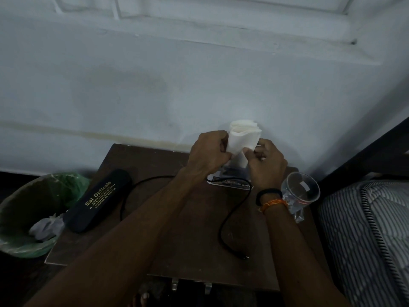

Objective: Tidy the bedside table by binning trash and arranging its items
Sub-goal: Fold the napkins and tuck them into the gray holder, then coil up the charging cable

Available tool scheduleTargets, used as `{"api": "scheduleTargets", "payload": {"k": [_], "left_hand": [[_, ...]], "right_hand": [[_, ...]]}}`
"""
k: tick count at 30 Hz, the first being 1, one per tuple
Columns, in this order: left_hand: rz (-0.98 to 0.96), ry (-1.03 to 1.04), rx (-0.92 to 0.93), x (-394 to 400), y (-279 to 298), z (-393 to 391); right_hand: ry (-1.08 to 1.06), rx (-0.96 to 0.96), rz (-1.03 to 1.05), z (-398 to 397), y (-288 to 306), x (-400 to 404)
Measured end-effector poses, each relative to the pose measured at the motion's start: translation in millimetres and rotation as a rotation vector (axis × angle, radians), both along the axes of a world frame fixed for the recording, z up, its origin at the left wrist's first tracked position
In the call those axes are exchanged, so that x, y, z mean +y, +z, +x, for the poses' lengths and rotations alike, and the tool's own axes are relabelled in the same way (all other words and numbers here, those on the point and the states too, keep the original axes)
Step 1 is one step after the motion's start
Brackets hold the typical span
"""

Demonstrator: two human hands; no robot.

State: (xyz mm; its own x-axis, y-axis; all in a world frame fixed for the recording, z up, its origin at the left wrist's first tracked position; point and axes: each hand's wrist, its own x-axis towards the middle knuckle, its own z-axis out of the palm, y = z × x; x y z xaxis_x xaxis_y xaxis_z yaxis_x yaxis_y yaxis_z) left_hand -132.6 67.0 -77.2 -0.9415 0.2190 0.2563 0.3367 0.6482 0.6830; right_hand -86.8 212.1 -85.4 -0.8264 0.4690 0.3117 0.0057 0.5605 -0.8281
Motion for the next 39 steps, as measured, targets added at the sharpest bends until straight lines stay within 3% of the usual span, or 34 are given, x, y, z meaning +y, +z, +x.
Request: {"api": "scheduleTargets", "payload": {"k": [5, 11, 19, 25, 33, 39], "left_hand": [[-0.051, -0.026, -0.009, 5, -1, 1], [-0.038, -0.011, -0.006, 5, 3, -1], [-0.078, -0.045, -0.013, 2, 6, 2], [0.05, 0.072, -0.121, -35, 5, 28], [-0.217, 0.215, -0.337, -131, -21, 112], [-0.478, 0.495, -0.518, -156, -25, 140]], "right_hand": [[0.001, -0.057, 0.104, -1, -9, 5], [-0.014, -0.012, 0.024, 2, -3, 1], [-0.054, -0.05, 0.075, 5, -3, -4], [-0.096, 0.19, 0.293, 30, 12, -26], [0.063, 0.375, 0.453, 59, 15, -36], [0.417, 0.123, 0.446, 85, -2, -50]]}}
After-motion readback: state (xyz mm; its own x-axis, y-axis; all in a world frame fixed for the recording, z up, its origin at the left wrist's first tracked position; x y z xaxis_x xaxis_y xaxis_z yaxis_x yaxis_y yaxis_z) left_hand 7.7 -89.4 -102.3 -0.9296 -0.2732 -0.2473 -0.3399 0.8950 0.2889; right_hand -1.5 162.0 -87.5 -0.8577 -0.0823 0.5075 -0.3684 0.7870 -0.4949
